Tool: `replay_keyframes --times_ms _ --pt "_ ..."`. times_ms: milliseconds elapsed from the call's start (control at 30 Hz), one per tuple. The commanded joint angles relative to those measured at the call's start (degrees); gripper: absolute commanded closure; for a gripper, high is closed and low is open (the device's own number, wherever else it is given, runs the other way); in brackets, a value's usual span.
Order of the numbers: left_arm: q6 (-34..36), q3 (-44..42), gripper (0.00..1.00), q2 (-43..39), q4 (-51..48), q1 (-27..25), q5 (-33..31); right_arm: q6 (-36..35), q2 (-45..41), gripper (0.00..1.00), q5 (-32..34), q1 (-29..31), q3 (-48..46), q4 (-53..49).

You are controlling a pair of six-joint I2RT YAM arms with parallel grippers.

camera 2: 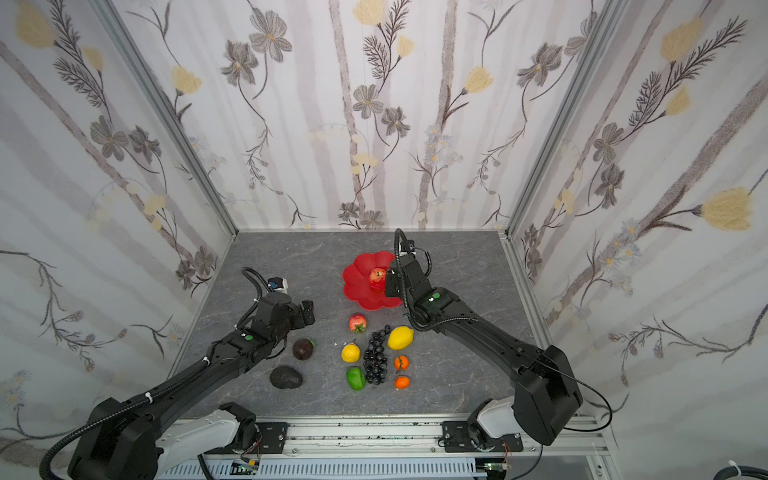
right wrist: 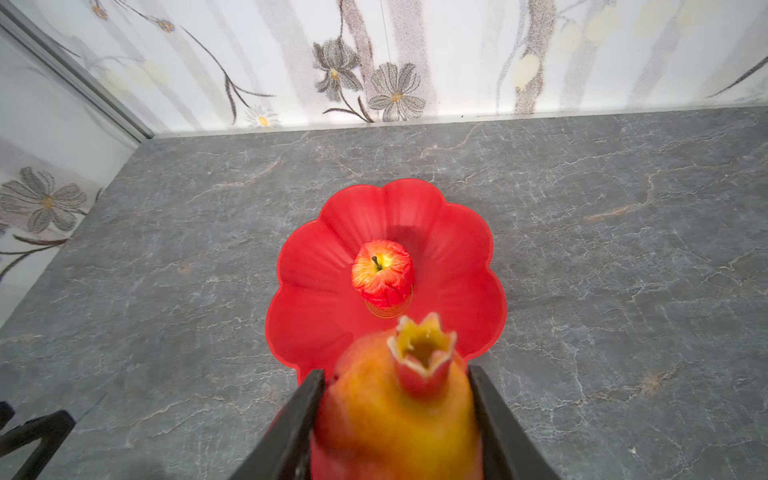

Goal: Place and organize the fake fruits in the fruit bowl
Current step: 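Carry the pomegranate with the right gripper and lower it beside the apple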

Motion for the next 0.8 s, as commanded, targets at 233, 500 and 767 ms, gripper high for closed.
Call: replay_keyframes --times_ms 233,500,767 --pt "2.76 -5.71 0.01 -6.05 8.03 0.38 1.62 -2.78 10.18 0.69 -1.68 -2.78 5.24 4.12" --pt "3.32 -8.10 0.01 -9.24 10.24 0.37 1.06 -2.60 17.34 0.69 -4.33 -3.98 8.71 5.69" --pt "3.60 -8.85 0.01 -10.02 10.77 0.42 0.28 -1.29 21.40 0.68 -5.16 -5.06 8.59 8.03"
